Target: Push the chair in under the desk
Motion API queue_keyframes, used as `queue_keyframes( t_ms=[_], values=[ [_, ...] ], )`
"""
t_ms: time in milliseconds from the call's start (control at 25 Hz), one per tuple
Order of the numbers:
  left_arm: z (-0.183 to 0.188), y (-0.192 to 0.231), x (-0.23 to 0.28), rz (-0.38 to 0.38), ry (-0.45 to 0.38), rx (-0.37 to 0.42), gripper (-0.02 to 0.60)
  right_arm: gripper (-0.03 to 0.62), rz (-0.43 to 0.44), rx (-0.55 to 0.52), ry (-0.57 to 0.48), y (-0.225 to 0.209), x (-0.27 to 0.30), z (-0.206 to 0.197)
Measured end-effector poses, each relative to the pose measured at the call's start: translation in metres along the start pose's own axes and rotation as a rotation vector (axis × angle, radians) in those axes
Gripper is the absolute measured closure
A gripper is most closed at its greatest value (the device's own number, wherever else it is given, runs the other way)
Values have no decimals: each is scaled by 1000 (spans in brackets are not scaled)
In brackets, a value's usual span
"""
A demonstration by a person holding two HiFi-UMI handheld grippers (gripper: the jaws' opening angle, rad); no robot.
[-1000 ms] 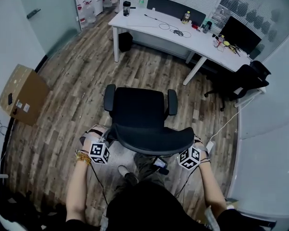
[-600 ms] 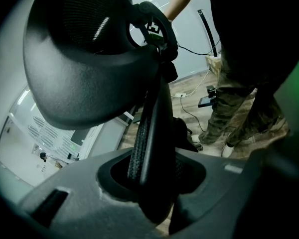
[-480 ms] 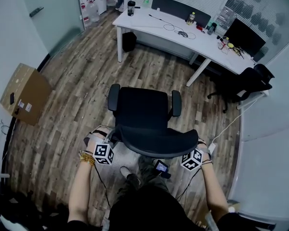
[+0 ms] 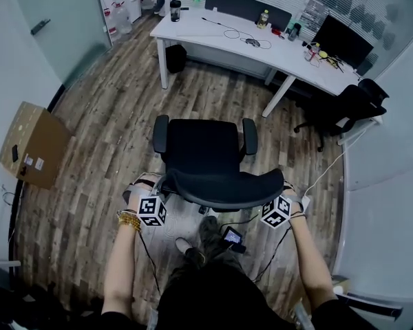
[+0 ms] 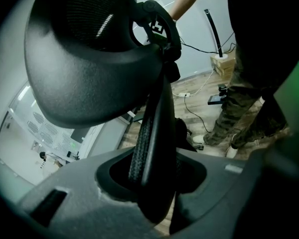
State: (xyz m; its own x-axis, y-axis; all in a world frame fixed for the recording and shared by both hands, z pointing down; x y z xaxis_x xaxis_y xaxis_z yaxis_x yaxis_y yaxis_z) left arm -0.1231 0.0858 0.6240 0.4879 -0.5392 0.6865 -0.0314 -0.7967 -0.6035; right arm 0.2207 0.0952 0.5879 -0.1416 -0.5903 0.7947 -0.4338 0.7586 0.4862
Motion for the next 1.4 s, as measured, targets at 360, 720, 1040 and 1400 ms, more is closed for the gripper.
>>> queue_keyframes(
  t_ms=[360,720,1040,1400],
  values=[
    [-1,33,26,-12,8,-11,426,299,-8,4,12,-39,19,8],
    [-3,70,54,-27,23,-21,428,299,-4,6,35,-80,45,12],
    [-3,98,81,-37,30,-28,430,296,-18,9,35,-114,66,13],
    [-11,134,105,-48,37,-24,431,294,-28,10,29,-148,91,21]
  ],
)
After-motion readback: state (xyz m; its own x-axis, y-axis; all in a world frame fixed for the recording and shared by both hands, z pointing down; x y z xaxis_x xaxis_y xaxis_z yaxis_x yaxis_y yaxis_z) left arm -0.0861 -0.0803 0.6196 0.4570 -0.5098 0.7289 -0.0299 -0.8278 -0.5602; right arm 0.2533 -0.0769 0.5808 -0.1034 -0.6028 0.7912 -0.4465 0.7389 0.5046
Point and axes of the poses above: the fingertips, and each gripper's own axes: x forward along the fingers, y to its left, z out of its top, the point moved 7 cm from there along -x, backward along the fingers, and after that the axes turned 3 degrees about x, right-handed, at the moved point
